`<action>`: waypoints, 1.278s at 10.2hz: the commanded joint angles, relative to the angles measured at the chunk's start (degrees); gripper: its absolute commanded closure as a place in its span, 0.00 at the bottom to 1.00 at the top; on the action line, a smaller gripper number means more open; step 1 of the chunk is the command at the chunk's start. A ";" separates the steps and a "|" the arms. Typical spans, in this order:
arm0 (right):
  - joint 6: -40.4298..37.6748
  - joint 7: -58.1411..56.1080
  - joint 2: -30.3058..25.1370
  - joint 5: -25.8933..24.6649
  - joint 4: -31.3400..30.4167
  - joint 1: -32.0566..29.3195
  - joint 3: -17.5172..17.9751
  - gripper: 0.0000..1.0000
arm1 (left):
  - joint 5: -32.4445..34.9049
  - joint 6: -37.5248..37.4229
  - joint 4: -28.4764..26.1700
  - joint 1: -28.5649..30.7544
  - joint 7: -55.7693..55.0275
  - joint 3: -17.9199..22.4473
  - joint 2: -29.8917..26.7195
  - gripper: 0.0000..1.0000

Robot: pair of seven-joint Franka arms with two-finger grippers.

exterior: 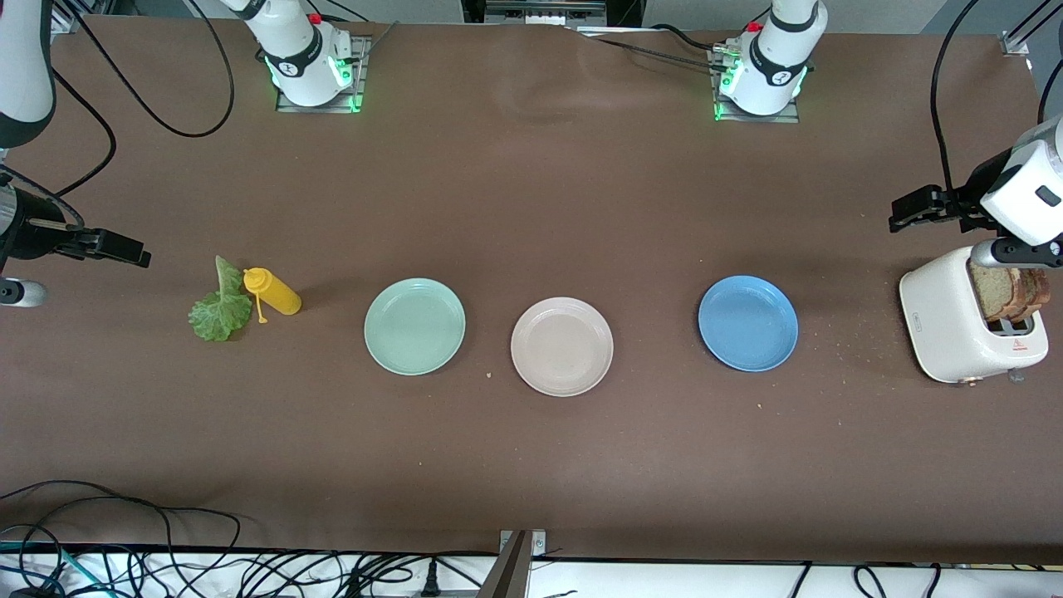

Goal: Make sandwich on beige plate with both arms

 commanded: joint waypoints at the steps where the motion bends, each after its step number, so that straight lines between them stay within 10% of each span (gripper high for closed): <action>1: 0.18 -0.19 -0.27 0.27 0.02 -0.48 0.31 0.00 | -1.81 -1.00 1.59 0.17 1.18 0.11 0.55 0.00; 7: 0.54 -0.02 -0.27 0.27 0.02 -0.39 0.31 0.00 | 1.86 -0.04 3.43 2.63 0.65 0.90 2.83 0.00; 13: 0.54 0.16 -0.18 0.35 -0.07 -0.30 0.31 0.00 | 10.14 2.60 7.74 6.58 0.21 1.25 16.44 0.00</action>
